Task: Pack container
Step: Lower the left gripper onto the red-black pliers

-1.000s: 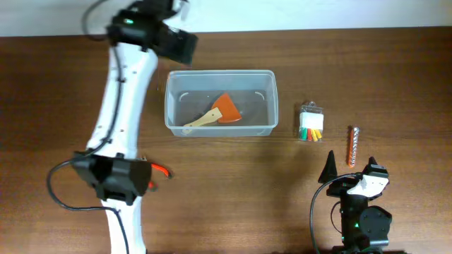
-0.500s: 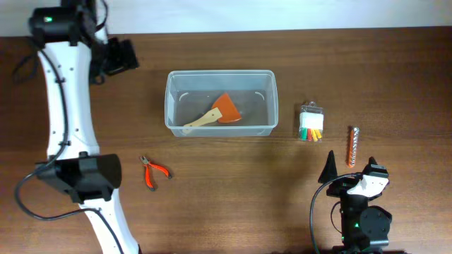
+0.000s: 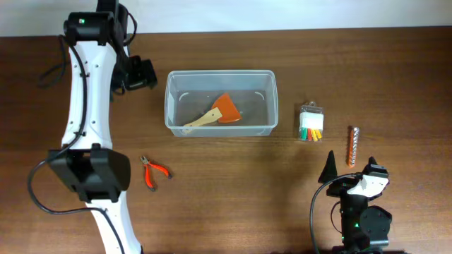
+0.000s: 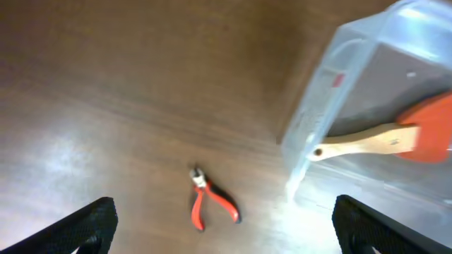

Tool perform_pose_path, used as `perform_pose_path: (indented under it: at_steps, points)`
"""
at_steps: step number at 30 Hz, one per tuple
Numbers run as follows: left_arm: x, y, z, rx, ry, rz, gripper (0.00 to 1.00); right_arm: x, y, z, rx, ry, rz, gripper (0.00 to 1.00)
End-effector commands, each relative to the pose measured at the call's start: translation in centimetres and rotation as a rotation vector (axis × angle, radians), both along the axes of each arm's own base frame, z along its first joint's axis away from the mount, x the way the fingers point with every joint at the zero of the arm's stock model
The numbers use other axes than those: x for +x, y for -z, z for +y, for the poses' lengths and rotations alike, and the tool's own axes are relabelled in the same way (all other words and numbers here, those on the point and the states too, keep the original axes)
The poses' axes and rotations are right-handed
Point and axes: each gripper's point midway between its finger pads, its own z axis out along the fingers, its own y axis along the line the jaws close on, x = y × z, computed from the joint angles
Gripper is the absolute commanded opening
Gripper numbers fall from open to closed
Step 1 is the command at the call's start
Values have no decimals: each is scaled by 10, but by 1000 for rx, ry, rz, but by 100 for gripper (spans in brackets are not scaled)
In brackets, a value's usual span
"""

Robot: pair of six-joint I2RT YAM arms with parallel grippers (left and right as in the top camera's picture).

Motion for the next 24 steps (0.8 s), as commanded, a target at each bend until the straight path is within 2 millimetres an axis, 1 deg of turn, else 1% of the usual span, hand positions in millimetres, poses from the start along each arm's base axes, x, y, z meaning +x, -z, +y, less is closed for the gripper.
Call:
perform_pose_path:
  at_steps: [1, 5, 6, 7, 8, 9, 10, 11, 15, 17, 18, 21, 23, 24]
  points:
    - [-27, -31, 18, 36, -57, -43, 99, 0, 3, -1, -3, 1, 3, 99]
    - [-51, -33, 19, 37, -62, -26, 99, 0, 3, -1, -3, 2, 4, 99]
    - [-58, -31, 19, 37, -61, -21, 99, 0, 3, -1, -3, 2, 3, 99]
    - [-69, -23, 19, 41, -61, -12, 99, 0, 3, -1, -3, 2, 3, 99]
    - [-75, -17, 19, 41, -61, -9, 99, 0, 3, -1, -3, 2, 3, 99]
    - [-82, -9, 19, 41, -61, -6, 99, 0, 3, -1, -3, 2, 3, 99]
    - [-93, 7, 19, 38, -61, -5, 99, 0, 3, -1, -3, 2, 3, 99]
    - [-102, 18, 18, 32, -60, -5, 99, 0, 3, -1, -3, 2, 3, 99]
    - [-127, 60, 13, 9, -39, 2, 99, 0, 3, -1, -3, 2, 3, 99]
    - [-144, 101, 4, -39, -29, 47, 99, 0, 3, -1, -3, 2, 4, 99]
    - [-149, 111, 2, -54, -28, 61, 100, 0, 3, -1, -3, 2, 3, 99]
    - [-160, 133, -2, -74, -28, 87, 93, 0, 3, -1, -3, 2, 4, 99]
    - [-165, 142, -2, -74, -27, 98, 89, 0, 3, -1, -3, 2, 3, 99]
    - [-168, 145, -2, -74, -21, 104, 82, 0, 3, -1, -3, 2, 3, 99]
